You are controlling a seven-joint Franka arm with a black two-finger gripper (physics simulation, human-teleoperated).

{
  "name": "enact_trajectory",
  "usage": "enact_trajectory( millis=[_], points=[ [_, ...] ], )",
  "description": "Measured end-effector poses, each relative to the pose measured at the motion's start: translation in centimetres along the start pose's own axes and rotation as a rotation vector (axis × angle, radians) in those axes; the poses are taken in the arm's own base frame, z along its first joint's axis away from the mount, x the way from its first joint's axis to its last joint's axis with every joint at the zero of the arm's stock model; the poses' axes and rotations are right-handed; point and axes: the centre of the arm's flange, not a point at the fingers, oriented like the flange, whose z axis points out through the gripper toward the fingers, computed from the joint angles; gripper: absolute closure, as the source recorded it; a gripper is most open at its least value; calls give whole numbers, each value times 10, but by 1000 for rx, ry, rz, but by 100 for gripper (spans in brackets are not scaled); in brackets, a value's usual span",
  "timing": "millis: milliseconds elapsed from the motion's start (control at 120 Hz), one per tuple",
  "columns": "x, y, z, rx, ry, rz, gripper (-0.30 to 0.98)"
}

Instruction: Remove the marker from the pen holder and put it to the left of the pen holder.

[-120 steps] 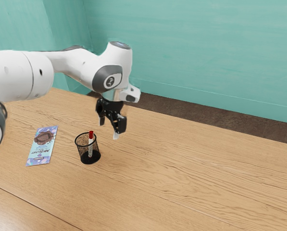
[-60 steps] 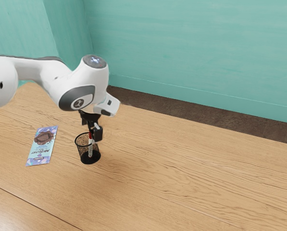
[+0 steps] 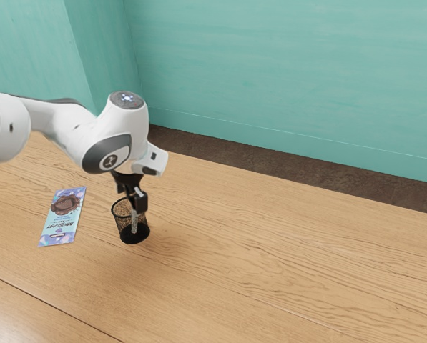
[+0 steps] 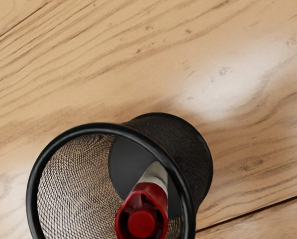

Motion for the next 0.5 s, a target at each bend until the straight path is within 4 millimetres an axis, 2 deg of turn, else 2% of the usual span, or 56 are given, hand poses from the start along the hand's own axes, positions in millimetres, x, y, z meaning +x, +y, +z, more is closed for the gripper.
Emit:
enact_trajectory(
  millis=[283, 500],
  points=[
    [5, 0, -1, -12, 37, -15, 40],
    [5, 0, 1, -14, 40, -15, 56]
  ],
)
